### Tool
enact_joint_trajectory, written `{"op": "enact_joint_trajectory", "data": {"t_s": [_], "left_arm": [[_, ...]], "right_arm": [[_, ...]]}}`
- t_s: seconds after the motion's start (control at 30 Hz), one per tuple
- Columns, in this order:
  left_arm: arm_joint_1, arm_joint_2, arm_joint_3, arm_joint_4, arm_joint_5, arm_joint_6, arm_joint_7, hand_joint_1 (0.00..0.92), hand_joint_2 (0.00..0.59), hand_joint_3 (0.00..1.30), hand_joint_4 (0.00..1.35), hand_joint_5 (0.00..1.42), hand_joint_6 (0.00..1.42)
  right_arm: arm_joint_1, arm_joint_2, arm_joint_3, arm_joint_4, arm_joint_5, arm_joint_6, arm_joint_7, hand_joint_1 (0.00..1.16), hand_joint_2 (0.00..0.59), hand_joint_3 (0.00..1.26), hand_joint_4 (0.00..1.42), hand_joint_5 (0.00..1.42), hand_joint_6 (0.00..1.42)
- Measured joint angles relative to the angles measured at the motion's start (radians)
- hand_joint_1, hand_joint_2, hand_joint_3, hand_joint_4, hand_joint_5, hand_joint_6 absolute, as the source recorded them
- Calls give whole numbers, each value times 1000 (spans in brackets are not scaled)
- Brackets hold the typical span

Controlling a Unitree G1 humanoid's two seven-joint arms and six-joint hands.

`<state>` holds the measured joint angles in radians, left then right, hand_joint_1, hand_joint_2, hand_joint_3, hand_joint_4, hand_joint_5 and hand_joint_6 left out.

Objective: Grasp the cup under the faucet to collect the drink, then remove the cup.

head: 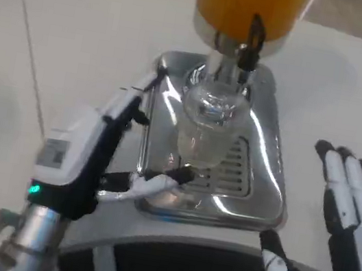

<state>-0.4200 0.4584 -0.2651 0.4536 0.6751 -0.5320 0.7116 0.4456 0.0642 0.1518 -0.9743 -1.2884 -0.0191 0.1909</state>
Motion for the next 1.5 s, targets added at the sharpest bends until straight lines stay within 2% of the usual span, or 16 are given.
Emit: {"op": "enact_joint_trajectory", "data": {"t_s": [0.1, 0.2, 0.3, 0.4, 0.53, 0.6, 0.73, 0.97, 1.13, 1.23, 1.33, 1.5], "left_arm": [[84, 46, 52, -108, -10, 11, -55, 115, 110, 0, 0, 142, 157], [184, 79, 99, -223, -20, 25, -116, 5, 119, 0, 0, 67, 87], [304, 90, 137, -336, -18, 46, -180, 0, 127, 0, 0, 5, 26], [369, 99, 171, -421, 5, 66, -224, 0, 130, 0, 0, 0, 0], [428, 124, 215, -515, 39, 87, -270, 0, 131, 0, 0, 0, 0], [458, 127, 222, -540, 47, 93, -287, 0, 133, 0, 0, 0, 0], [530, 127, 233, -575, 80, 111, -324, 0, 136, 0, 0, 0, 0], [602, 100, 241, -662, 126, 141, -329, 0, 138, 0, 0, 0, 0], [613, 90, 247, -671, 130, 142, -329, 0, 138, 0, 0, 0, 0], [622, 86, 256, -674, 129, 142, -329, 0, 140, 0, 0, 0, 0], [647, 76, 259, -690, 129, 141, -325, 0, 140, 0, 0, 0, 0], [676, 69, 259, -703, 136, 139, -323, 0, 139, 0, 0, 0, 0]], "right_arm": [[-70, -1, -1, 8, 30, 45, 8, 330, 445, 0, 0, 0, 48], [-104, -8, 13, 24, 55, 90, 9, 333, 446, 0, 0, 0, 48], [-210, -9, 13, 50, 72, 141, 27, 339, 446, 0, 0, 0, 48], [-292, -6, 14, 80, 99, 188, 42, 358, 457, 0, 0, 0, 48], [-352, -4, 13, 117, 138, 248, 42, 364, 458, 0, 0, 0, 48], [-372, -4, 14, 127, 146, 264, 39, 368, 460, 0, 0, 0, 48], [-430, -2, 25, 157, 211, 301, 17, 374, 465, 0, 0, 0, 48], [-515, -4, 59, 225, 278, 319, -34, 383, 473, 0, 0, 0, 48], [-574, -6, 54, 264, 340, 319, -89, 390, 477, 0, 0, 0, 48], [-611, -15, 55, 303, 345, 275, -146, 393, 478, 0, 0, 0, 48], [-646, -7, 55, 347, 400, 234, -203, 397, 493, 0, 0, 0, 56], [-701, 0, 75, 420, 429, 233, -232, 398, 499, 0, 0, 0, 60]]}}
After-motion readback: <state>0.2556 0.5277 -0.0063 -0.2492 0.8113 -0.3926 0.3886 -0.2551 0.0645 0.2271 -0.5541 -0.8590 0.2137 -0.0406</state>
